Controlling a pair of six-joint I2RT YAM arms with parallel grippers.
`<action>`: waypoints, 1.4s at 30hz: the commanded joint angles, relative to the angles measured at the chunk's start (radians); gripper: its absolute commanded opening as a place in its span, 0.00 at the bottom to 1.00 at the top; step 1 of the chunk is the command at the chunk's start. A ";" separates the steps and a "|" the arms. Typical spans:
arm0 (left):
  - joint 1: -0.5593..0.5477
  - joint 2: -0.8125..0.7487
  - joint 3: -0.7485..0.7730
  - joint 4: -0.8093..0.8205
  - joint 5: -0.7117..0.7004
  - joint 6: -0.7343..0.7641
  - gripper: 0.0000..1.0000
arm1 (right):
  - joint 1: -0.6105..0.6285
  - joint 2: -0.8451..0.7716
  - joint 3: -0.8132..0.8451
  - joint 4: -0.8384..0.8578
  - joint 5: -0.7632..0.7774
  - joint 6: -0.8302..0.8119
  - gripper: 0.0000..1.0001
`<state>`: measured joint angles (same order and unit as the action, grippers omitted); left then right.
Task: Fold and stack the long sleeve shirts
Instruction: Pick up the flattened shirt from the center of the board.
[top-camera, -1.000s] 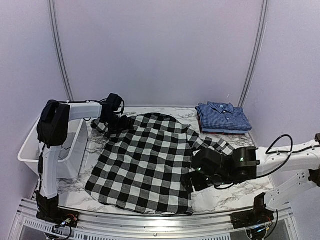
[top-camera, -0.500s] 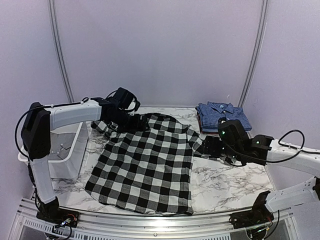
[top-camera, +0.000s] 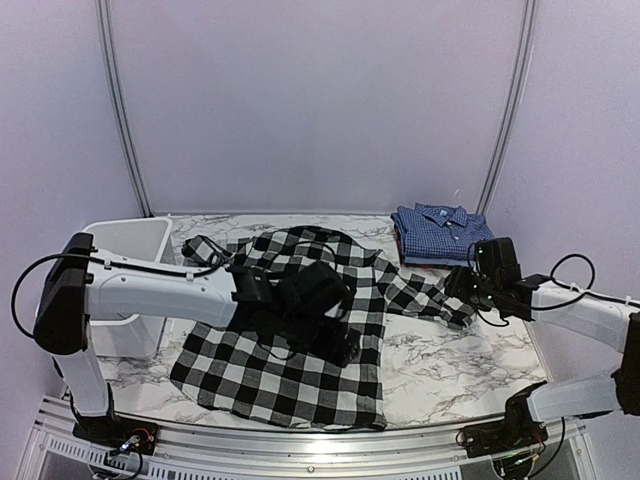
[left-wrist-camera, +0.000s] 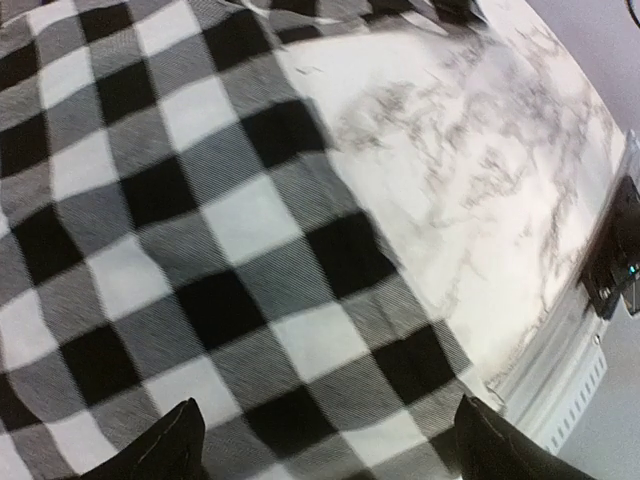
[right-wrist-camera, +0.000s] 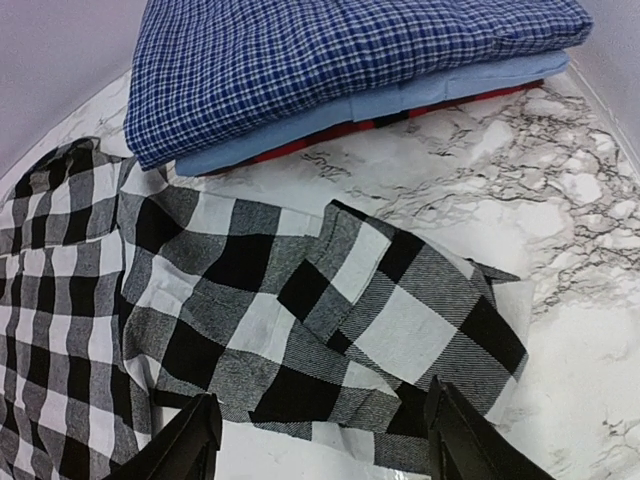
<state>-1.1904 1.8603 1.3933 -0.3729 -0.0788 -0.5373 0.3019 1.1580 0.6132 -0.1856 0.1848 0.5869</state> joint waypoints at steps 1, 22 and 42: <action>-0.134 0.067 0.055 -0.004 -0.096 -0.105 0.86 | -0.007 0.029 0.060 0.068 -0.071 -0.062 0.65; -0.315 0.435 0.429 -0.184 -0.057 -0.204 0.34 | -0.034 0.132 0.090 0.082 -0.124 -0.109 0.62; -0.303 0.343 0.320 -0.229 -0.108 -0.019 0.03 | -0.034 0.210 0.124 0.042 -0.022 -0.055 0.64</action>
<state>-1.4982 2.2635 1.7542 -0.5636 -0.1707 -0.6037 0.2764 1.3327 0.6765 -0.1371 0.1047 0.5312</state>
